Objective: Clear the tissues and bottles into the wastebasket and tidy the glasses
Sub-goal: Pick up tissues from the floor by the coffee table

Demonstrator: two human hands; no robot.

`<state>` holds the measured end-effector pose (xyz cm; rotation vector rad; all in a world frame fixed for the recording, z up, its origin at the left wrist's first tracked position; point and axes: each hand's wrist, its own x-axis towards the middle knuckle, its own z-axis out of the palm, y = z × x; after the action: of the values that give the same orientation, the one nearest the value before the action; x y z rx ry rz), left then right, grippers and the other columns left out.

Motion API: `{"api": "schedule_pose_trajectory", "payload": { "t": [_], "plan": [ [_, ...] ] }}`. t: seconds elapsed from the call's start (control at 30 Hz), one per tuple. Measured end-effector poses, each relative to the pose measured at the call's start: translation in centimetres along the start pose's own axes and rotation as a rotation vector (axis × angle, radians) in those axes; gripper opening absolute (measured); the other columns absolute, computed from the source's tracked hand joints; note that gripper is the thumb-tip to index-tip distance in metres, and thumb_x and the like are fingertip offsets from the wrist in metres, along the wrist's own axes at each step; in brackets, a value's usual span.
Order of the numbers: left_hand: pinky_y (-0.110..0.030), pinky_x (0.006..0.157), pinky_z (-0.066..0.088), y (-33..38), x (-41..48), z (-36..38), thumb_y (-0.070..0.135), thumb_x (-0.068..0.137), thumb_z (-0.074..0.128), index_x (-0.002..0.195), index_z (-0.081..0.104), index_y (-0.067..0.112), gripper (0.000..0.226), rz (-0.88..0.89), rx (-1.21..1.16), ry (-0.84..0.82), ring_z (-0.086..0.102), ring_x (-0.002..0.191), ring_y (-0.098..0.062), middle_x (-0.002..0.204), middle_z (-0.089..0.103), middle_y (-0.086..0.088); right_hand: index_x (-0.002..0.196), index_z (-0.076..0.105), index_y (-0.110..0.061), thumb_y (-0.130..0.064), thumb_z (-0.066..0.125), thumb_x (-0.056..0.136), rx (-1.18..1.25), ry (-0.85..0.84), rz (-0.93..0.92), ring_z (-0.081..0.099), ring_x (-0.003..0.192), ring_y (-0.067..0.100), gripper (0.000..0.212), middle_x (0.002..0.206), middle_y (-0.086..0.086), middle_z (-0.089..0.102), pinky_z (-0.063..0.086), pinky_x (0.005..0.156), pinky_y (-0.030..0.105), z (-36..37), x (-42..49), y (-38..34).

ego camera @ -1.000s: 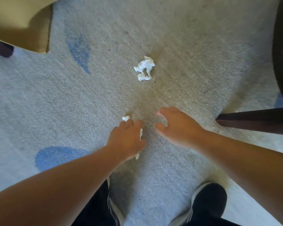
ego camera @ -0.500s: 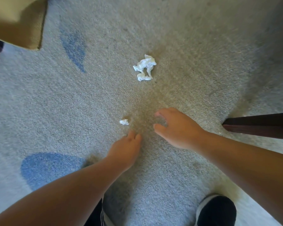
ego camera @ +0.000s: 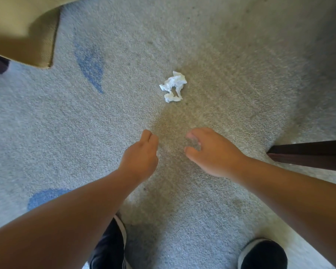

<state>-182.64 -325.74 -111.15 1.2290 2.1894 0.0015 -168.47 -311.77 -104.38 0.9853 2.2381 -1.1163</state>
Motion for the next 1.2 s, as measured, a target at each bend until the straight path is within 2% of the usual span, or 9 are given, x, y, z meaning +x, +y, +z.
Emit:
{"api": "schedule_pose_trajectory", "payload": {
  "t": [0.13,0.23,0.33,0.47,0.7,0.83,1.03,1.2],
  "plan": [
    [-0.027,0.045,0.032,0.2,0.2,1.0,0.001,0.087,0.043,0.106,0.041,0.013,0.023,-0.026,0.019,-0.032,0.043,0.052,-0.015,0.111,0.038,-0.002,0.143,0.041,-0.026,-0.042,0.048,0.096,0.007,0.009,0.001,0.06,0.101,0.011,0.049,0.147,-0.002,0.039,0.044,0.087,0.029,-0.3,0.2,0.0],
    [-0.029,0.049,0.04,0.0,0.3,1.7,0.001,0.088,0.046,0.105,0.042,0.014,0.022,-0.014,0.042,-0.061,0.048,0.059,-0.015,0.106,0.046,-0.002,0.143,0.041,-0.026,-0.042,0.048,0.097,0.014,0.003,0.004,0.059,0.102,0.009,0.049,0.149,-0.004,0.038,0.043,0.088,0.027,-0.3,0.1,0.1],
    [-0.033,0.057,0.046,0.0,0.8,1.1,0.002,0.088,0.043,0.103,0.045,0.016,0.02,-0.028,-0.01,-0.068,0.052,0.067,-0.019,0.099,0.05,-0.003,0.142,0.041,-0.028,-0.042,0.048,0.096,0.032,0.0,0.024,0.064,0.101,0.014,0.049,0.15,-0.005,0.037,0.047,0.087,0.028,-0.5,0.1,0.3],
    [-0.026,0.053,0.033,0.8,2.2,-0.9,0.004,0.087,0.042,0.094,0.041,0.018,0.016,-0.016,-0.137,-0.01,0.043,0.064,-0.014,0.09,0.045,0.001,0.142,0.041,-0.028,-0.041,0.049,0.096,0.049,0.015,0.059,0.063,0.099,0.013,0.048,0.147,-0.007,0.038,0.049,0.087,0.03,-1.1,0.4,0.2],
    [-0.031,0.057,0.043,1.9,6.6,-4.5,0.008,0.087,0.052,0.1,0.051,0.01,0.014,0.023,-0.183,0.177,0.052,0.069,-0.022,0.106,0.041,-0.001,0.142,0.041,-0.029,-0.042,0.048,0.095,0.039,0.052,0.057,0.057,0.108,0.014,0.049,0.145,-0.006,0.037,0.047,0.09,0.032,-2.4,1.8,0.0],
    [-0.023,0.05,0.035,3.0,8.9,-5.6,0.007,0.089,0.051,0.101,0.051,0.01,0.012,0.059,-0.17,0.214,0.052,0.068,-0.02,0.11,0.041,-0.001,0.141,0.041,-0.029,-0.043,0.048,0.096,0.046,0.084,0.064,0.062,0.098,0.012,0.048,0.145,-0.005,0.037,0.049,0.087,0.034,-3.5,2.8,0.1],
    [-0.036,0.059,0.04,3.8,11.9,-4.8,0.006,0.091,0.048,0.112,0.051,0.01,0.022,0.112,-0.053,0.123,0.053,0.07,-0.025,0.12,0.044,-0.004,0.142,0.042,-0.028,-0.045,0.048,0.095,0.028,0.102,0.062,0.053,0.113,0.01,0.05,0.144,-0.006,0.039,0.045,0.089,0.031,-4.2,3.5,0.5],
    [-0.034,0.056,0.038,4.3,12.8,-4.4,0.006,0.092,0.047,0.119,0.045,0.011,0.028,0.086,0.035,0.069,0.047,0.064,-0.023,0.117,0.046,-0.007,0.142,0.041,-0.03,-0.046,0.048,0.096,0.027,0.096,0.068,0.058,0.1,0.008,0.049,0.144,-0.007,0.039,0.046,0.086,0.03,-4.3,3.7,0.6]
  ]
}}
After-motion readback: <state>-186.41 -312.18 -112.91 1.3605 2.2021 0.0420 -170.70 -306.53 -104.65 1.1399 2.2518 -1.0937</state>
